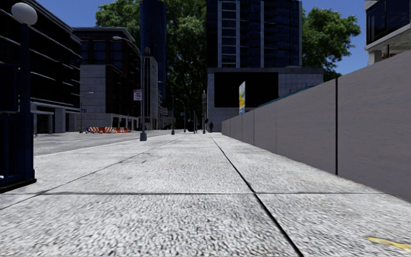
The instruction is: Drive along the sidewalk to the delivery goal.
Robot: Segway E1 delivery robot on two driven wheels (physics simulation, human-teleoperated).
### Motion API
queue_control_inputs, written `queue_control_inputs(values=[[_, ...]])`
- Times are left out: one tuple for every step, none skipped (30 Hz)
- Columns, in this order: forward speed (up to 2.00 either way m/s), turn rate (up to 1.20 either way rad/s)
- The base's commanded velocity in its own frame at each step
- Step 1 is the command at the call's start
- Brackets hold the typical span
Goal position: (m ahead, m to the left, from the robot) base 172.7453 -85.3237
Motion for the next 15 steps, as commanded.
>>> queue_control_inputs(values=[[2.0, 0.0], [2.0, 0.0], [2.0, 0.0], [2.0, 0.0], [2.0, 0.0], [2.0, 0.0], [2.0, 0.0], [2.0, 0.0], [2.0, 0.0], [2.0, 0.0], [2.0, 0.0], [2.0, 0.0], [2.0, 0.0], [2.0, 0.0], [2.0, 0.0]])
